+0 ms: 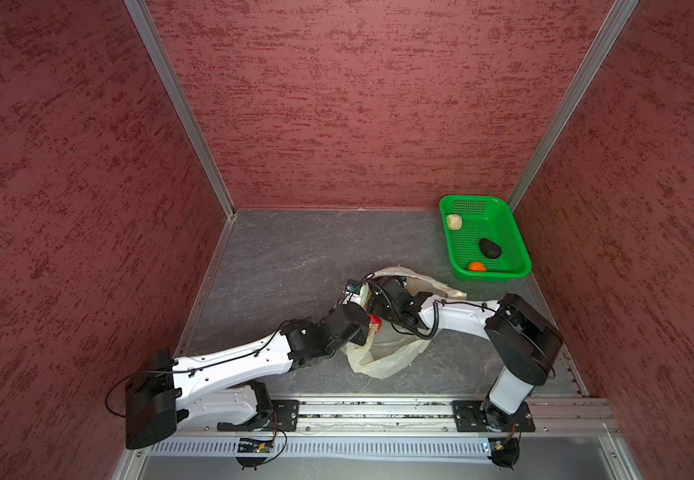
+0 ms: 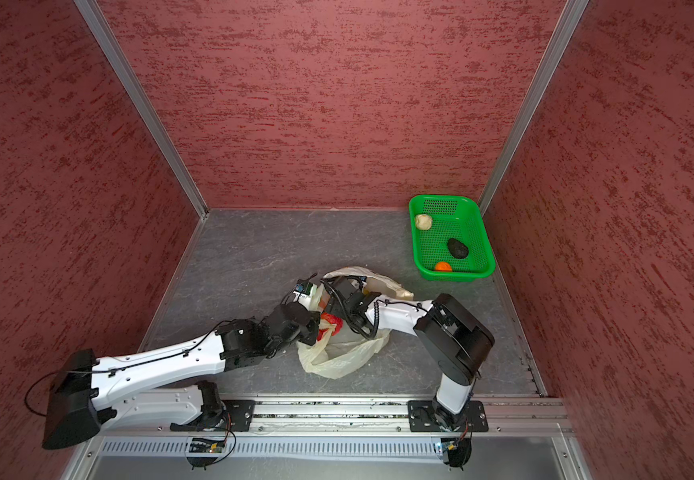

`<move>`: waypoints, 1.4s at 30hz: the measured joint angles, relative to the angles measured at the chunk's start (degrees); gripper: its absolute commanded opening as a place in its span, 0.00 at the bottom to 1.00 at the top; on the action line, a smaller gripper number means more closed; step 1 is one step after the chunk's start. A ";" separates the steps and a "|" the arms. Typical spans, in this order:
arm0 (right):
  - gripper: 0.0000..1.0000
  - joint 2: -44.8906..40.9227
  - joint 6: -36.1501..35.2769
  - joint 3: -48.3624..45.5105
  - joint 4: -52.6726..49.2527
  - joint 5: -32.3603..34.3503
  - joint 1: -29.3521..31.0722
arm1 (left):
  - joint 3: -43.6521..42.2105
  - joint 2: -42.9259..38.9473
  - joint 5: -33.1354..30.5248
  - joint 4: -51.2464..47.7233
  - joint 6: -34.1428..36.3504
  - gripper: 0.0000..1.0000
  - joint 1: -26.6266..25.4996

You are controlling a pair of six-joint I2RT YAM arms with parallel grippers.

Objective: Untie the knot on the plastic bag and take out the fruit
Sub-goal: 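Close the right gripper on the pale pear inside the bag, then lift the pale pear out with the right gripper and carry it to the green basket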

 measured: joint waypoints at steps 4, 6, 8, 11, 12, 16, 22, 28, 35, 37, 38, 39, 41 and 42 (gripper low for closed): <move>0.53 0.09 -0.50 0.22 0.37 0.15 -0.20 | 0.00 0.00 0.37 0.02 0.04 0.00 0.00; 0.49 0.09 -0.79 0.22 0.42 0.13 -0.24 | 0.00 0.02 0.37 0.02 0.04 0.00 0.00; 0.48 -0.02 -1.40 0.22 0.37 0.07 -0.24 | 0.00 0.02 0.33 0.09 0.02 0.00 0.00; 0.47 -0.98 -2.89 0.22 0.04 -0.46 -0.24 | 0.00 0.13 0.07 0.20 0.02 0.00 0.00; 0.47 -1.73 -3.58 0.22 -0.24 -0.79 -0.24 | 0.00 0.24 -0.09 0.22 0.02 0.00 0.00; 0.46 -6.43 -6.69 0.22 -1.84 -2.34 -0.22 | 0.00 0.63 -1.18 0.35 0.02 0.00 0.00; 0.44 -13.75 -11.50 0.15 -5.51 -5.18 -0.22 | 0.22 0.70 -2.84 0.35 0.02 0.00 0.46; 0.43 -19.98 -15.30 -1.14 -10.58 -7.82 0.59 | 0.52 0.70 -3.65 0.24 0.15 0.00 1.16; 0.43 -26.88 -17.81 -1.14 -15.93 -11.54 2.49 | 1.49 0.94 -4.17 -0.26 0.26 0.00 1.31; 0.43 -28.09 -18.12 -0.48 -18.10 -12.52 2.75 | 1.75 1.25 -4.22 -0.31 0.26 0.00 1.31; 0.43 -28.65 -18.29 0.04 -19.23 -13.07 2.82 | 1.86 1.36 -4.24 -0.35 0.28 0.00 1.31; 0.43 -29.14 -18.34 0.66 -20.28 -13.31 2.86 | 1.90 1.42 -4.24 -0.35 0.31 0.00 1.31; 0.43 -30.25 -18.49 2.47 -22.73 -13.64 2.91 | 2.01 1.49 -4.33 -0.52 0.37 0.00 1.31; 0.43 -30.71 -18.53 3.56 -23.82 -13.70 2.91 | 2.05 1.49 -4.37 -0.55 0.37 0.00 1.31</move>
